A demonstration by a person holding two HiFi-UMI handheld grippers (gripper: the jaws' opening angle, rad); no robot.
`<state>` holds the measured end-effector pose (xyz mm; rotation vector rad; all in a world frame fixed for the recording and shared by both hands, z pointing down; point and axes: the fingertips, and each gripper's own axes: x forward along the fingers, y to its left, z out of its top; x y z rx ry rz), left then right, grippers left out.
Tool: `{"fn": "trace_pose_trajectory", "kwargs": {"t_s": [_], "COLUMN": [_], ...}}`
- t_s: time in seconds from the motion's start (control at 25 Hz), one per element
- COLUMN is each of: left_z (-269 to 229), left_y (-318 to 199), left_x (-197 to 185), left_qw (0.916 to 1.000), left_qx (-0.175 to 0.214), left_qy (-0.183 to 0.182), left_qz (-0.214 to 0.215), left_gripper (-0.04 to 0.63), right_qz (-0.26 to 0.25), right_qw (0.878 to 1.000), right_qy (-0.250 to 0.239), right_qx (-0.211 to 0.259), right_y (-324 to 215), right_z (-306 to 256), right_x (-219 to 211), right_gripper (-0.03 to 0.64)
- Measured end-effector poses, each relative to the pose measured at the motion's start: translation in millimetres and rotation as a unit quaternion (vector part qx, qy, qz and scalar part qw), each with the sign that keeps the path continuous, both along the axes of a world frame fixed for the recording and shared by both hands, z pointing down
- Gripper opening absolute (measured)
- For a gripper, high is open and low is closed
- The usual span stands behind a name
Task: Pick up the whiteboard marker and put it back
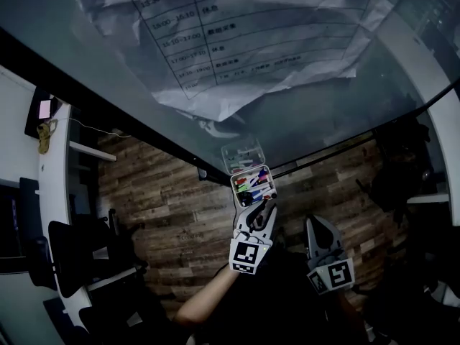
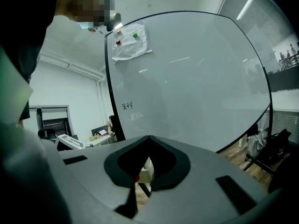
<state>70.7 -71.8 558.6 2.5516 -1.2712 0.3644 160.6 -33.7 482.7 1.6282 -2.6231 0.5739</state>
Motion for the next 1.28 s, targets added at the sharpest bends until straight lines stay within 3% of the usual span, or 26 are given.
{"fn": "trace_pose_trajectory", "kwargs": {"t_s": [0.4, 0.6, 0.88, 1.28], "left_z": [4.6, 7.8, 8.0, 11.4], "left_y": [-10.2, -14.3, -16.9, -22.0], "left_x": [2.6, 8.1, 8.4, 13.2], "left_qw": [1.0, 1.0, 1.0, 0.9997], "left_qx": [-0.006, -0.009, -0.006, -0.005], "left_qy": [0.001, 0.005, 0.003, -0.019], "left_qz": [0.0, 0.002, 0.002, 0.011], "left_gripper": [0.092, 0.092, 0.092, 0.092], "right_qz": [-0.009, 0.011, 0.0, 0.01], "right_qw": [1.0, 1.0, 1.0, 1.0], "right_qy": [0.01, -0.017, 0.0, -0.01], "right_qx": [-0.012, -0.008, -0.02, -0.016], "right_y": [-4.8, -17.6, -13.2, -19.8], "right_z": [8.3, -6.4, 11.4, 8.3], "right_x": [-2.0, -7.1, -3.2, -0.7], "right_gripper": [0.014, 0.014, 0.014, 0.014]}}
